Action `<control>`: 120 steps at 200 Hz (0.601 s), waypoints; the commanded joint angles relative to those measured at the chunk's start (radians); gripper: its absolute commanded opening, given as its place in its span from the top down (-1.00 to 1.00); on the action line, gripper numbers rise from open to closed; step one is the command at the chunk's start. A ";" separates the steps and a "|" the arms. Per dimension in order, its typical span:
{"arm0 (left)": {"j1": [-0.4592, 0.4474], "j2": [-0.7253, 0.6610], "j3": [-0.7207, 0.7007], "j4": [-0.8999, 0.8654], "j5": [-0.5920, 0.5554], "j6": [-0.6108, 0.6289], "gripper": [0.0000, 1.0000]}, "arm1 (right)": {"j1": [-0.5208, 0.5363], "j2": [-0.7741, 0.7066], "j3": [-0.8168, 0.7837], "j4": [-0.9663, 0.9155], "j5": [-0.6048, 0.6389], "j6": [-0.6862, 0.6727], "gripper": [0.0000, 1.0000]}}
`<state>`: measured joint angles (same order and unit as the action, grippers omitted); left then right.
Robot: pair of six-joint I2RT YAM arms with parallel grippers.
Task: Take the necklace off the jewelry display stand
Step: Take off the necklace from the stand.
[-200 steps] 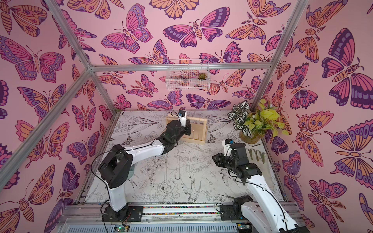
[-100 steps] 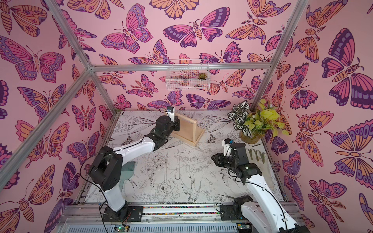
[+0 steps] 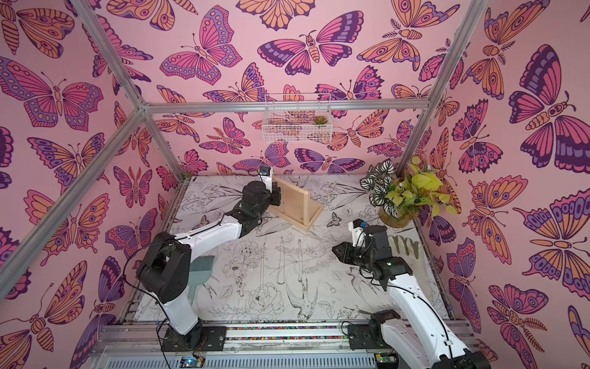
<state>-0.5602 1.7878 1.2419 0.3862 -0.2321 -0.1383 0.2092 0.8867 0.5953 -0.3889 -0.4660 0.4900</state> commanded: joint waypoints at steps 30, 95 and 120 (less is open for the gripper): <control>0.078 -0.042 0.020 -0.043 -0.004 0.032 1.00 | 0.036 0.042 0.048 0.014 -0.046 -0.055 0.34; 0.153 -0.053 0.054 -0.068 0.004 0.048 1.00 | 0.150 0.118 0.129 0.094 0.117 -0.081 -0.05; 0.181 -0.043 0.093 -0.087 0.006 0.046 1.00 | 0.218 0.184 0.191 0.097 0.261 -0.104 -0.12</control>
<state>-0.4068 1.7607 1.2881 0.3305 -0.2321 -0.1055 0.3695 1.0210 0.7208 -0.3210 -0.3660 0.4206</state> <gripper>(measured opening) 0.044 0.554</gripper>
